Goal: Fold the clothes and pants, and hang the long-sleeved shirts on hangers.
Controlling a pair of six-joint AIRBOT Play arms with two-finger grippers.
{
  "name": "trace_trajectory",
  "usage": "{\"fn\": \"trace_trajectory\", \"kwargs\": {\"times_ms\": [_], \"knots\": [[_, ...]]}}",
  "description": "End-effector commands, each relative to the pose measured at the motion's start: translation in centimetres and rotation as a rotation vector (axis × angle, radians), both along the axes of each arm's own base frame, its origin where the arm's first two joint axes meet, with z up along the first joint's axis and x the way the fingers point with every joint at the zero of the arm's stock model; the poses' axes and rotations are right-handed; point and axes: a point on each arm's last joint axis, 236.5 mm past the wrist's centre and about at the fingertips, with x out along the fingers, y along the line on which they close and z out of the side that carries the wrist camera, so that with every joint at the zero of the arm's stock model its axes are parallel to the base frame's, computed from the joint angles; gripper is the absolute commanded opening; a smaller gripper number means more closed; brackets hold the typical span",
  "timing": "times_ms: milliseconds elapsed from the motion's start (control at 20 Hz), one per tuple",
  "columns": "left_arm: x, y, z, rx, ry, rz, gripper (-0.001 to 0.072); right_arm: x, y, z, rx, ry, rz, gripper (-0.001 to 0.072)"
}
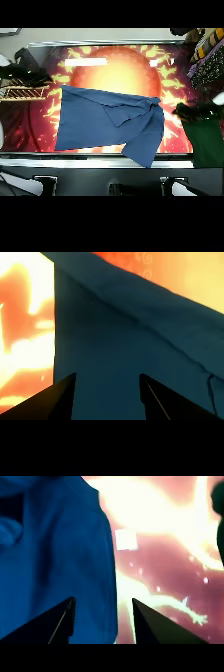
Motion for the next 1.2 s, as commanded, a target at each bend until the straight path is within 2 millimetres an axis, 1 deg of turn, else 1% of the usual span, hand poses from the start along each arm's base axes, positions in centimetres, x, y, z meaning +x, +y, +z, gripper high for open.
{"fn": "trace_trajectory", "kwargs": {"times_ms": [0,100,200,250,350,500,600,700,750,800,850,900,1000,1100,1150], "knots": [[-6.5,1.4,0.6,-0.015,0.074,0.044,0.0461,-5.9,2.2,-3.0,0.168,0.057,-0.011,0.0429],[-9.6,1.2,-0.2,-0.011,0.114,0.05,0.046,-7.3,3.5,-5.0,0.201,0.074,-0.008,0.0428],[-11.6,1.2,-0.8,0.007,0.136,0.047,0.0459,-7.6,4.2,-6.2,0.221,0.056,-0.028,0.0422],[-12.1,1.3,-1.0,0.02,0.142,0.043,0.0458,-7.5,4.4,-6.6,0.227,0.043,-0.039,0.0422],[-12.4,1.8,-1.2,0.043,0.149,0.046,0.0458,-7.5,4.7,-7.2,0.234,0.028,-0.057,0.0422],[-12.3,1.8,-1.3,0.042,0.151,0.046,0.0458,-7.4,5.2,-7.6,0.252,0.006,-0.067,0.0422],[-12.3,1.8,-1.4,0.043,0.15,0.046,0.0458,-7.5,5.9,-8.1,0.284,0.018,-0.071,0.0422],[-12.3,1.9,-1.4,0.049,0.147,0.041,0.0459,-7.6,7.0,-9.1,0.292,0.047,-0.044,0.0416],[-12.3,1.9,-1.4,0.049,0.15,0.039,0.0458,-7.7,7.5,-9.6,0.288,0.06,-0.022,0.0372],[-12.5,1.8,-1.4,0.046,0.157,0.04,0.0459,-7.9,7.9,-9.9,0.283,0.07,-0.007,0.0269],[-12.5,2.0,-1.4,0.044,0.161,0.052,0.0459,-7.7,8.0,-9.8,0.285,0.065,-0.009,0.0114],[-12.6,2.2,-1.4,0.043,0.163,0.059,0.0459,-7.5,7.9,-9.6,0.286,0.055,-0.015,0.0031],[-13.6,3.3,-2.2,0.056,0.184,0.078,0.0459,-7.3,7.8,-8.9,0.273,0.031,-0.008,0.003],[-16.1,3.8,-4.4,0.02,0.225,0.117,0.0459,-7.5,8.3,-7.5,0.286,0.014,0.015,0.003],[-17.7,3.4,-6.0,-0.025,0.242,0.142,0.0459,-7.7,8.6,-6.9,0.296,0.011,0.023,0.003]]}}
